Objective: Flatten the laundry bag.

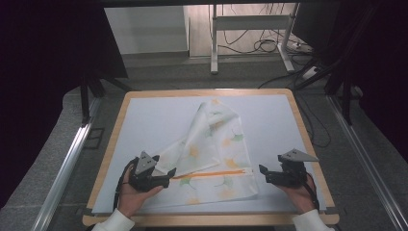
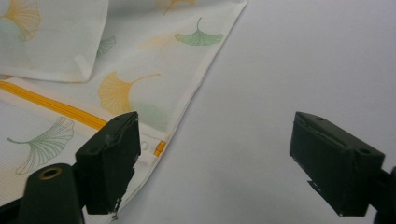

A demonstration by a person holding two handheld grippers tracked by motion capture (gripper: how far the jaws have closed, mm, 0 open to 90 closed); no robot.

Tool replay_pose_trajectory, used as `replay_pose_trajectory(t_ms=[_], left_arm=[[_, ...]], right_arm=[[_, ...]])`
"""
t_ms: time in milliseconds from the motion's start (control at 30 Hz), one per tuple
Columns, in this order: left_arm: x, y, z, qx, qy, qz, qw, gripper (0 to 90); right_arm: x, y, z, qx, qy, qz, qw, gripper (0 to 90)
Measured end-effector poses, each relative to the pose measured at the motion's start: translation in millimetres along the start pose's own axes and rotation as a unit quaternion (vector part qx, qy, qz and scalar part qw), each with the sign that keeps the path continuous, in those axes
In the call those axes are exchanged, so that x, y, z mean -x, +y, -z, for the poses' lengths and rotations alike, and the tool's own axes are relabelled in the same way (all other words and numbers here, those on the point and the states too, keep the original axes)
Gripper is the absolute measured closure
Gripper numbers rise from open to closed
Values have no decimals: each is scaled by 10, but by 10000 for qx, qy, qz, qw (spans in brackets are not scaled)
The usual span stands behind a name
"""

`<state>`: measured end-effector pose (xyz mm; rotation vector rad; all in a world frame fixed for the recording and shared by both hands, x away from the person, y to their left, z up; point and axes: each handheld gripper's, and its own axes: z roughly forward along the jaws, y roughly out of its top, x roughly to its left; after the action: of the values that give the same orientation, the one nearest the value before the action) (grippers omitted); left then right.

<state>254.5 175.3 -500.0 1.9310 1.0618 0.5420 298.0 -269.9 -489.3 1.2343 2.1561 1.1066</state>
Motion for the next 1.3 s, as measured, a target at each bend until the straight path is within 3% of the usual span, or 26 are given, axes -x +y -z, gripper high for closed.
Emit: replay_pose_trajectory(t_ms=[433, 600, 800, 1100, 1300], left_arm=[[6, -60, 2, -24, 204, -119, 9997, 219], [-5, -61, 21, 8, 134, -74, 9999, 220], [74, 10, 1, 91, 20, -168, 9998, 229], [204, 105, -54, 128, -78, -396, 9991, 243], [283, 172, -125, 129, -233, -415, 9988, 249]], right_arm=[[-10, 2, -16, 53, 60, -43, 10000, 207], [-41, -14, -21, 20, 134, -150, 9998, 223], [-77, -88, 72, 110, 199, -332, 9992, 248], [-118, -114, 88, 100, 263, -246, 9993, 260], [-115, -115, 83, 100, 264, -276, 9992, 260]])
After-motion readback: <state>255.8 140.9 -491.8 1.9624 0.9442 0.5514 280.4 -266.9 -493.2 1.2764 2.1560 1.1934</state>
